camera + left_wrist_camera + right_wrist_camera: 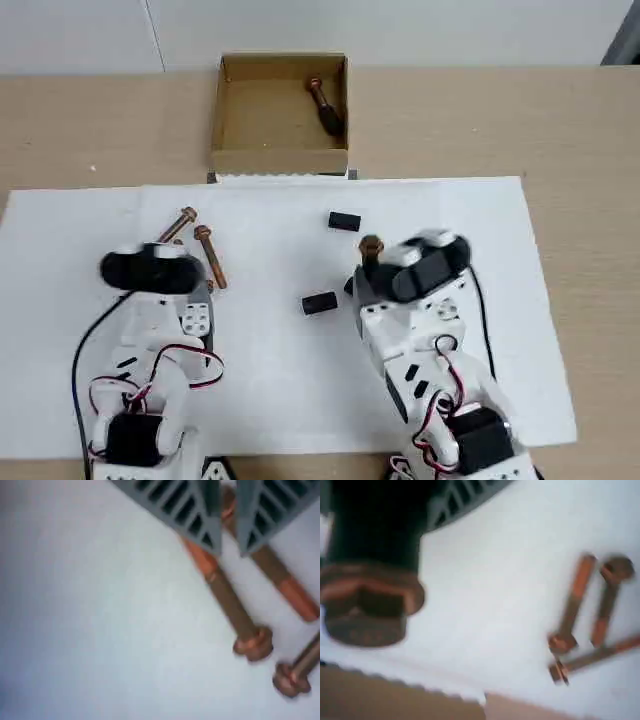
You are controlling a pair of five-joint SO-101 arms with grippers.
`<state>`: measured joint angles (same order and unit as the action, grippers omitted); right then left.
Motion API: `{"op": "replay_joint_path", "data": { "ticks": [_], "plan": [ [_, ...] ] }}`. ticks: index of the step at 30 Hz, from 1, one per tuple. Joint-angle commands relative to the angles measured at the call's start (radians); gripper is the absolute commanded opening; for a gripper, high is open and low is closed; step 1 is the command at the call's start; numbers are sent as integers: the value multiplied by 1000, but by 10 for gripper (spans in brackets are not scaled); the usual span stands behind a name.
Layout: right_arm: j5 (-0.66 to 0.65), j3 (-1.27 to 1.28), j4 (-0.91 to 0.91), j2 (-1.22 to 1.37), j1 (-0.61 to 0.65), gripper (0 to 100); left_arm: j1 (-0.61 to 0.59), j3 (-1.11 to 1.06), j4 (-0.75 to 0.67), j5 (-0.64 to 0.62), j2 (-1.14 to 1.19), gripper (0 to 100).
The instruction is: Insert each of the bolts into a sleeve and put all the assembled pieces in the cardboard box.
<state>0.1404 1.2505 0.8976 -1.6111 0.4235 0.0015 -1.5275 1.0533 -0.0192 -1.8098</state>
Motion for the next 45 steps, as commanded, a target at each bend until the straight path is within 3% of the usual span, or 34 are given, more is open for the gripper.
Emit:
{"op": "replay_joint_path", "data": {
  "ticks": [1,9,15,28,35,42,45],
  "plan": [
    [94,-276,-4,275,-7,3,-12,-22,3,69,-8,6],
    [94,-763,-94,869,-8,3,-12,-48,5,71,-8,6],
    [-35,-1036,-228,1214,-8,3,-9,-107,0,71,-8,6],
    [-408,-1699,-243,1928,-4,4,-6,-107,0,77,-8,6],
    [-571,-1924,-243,2213,-4,9,-6,-107,0,77,-8,6],
    [-586,-2078,-128,2348,5,159,-6,-107,0,77,-8,6],
    [-583,-2116,-94,2364,12,152,-6,-107,0,77,-8,6]
  ]
}}
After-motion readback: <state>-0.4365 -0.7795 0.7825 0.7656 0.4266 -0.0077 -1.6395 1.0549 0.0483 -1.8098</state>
